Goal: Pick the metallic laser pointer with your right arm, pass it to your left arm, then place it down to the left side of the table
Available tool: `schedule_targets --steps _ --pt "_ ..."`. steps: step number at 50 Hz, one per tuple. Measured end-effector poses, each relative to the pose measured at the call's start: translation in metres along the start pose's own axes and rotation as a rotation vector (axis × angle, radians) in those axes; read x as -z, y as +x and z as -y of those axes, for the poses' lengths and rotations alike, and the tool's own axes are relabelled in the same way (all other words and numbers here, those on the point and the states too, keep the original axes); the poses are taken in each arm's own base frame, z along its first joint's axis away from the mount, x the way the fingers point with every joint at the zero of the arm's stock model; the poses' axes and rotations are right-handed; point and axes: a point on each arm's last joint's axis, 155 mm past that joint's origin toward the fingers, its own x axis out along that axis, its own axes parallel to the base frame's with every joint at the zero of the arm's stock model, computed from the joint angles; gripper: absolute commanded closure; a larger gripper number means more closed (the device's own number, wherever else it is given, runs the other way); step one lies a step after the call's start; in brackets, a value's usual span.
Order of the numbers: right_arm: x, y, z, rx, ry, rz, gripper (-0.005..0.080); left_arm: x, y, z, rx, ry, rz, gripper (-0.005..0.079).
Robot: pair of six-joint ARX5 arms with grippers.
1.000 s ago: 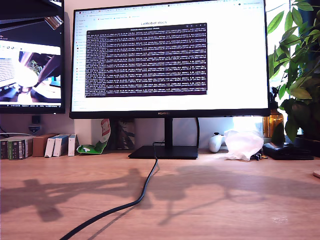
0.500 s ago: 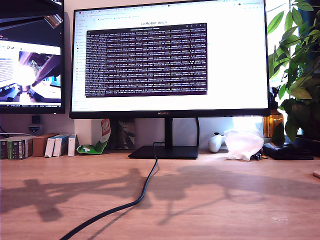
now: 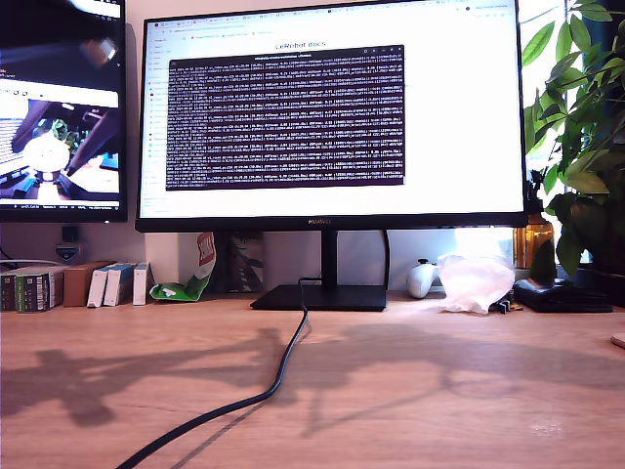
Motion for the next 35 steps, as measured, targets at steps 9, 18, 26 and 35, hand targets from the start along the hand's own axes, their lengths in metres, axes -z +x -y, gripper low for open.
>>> schedule_targets --steps 9,18,26,35 --pt "0.034 -0.016 -0.001 0.02 0.157 -0.153 0.0739 0.007 -0.007 -0.02 -0.067 0.037 -0.028 0.0765" --pt "0.065 -0.042 0.019 0.083 0.359 -0.201 0.0765 0.008 -0.011 -0.03 -0.101 0.054 -0.034 0.0765" --pt "0.108 -0.072 0.049 0.224 0.553 -0.284 0.0765 0.003 -0.011 -0.032 -0.105 0.062 -0.026 0.0765" --pt "0.158 -0.111 0.074 0.412 0.664 -0.429 0.0765 0.002 -0.011 -0.032 -0.101 0.062 -0.025 0.0765"
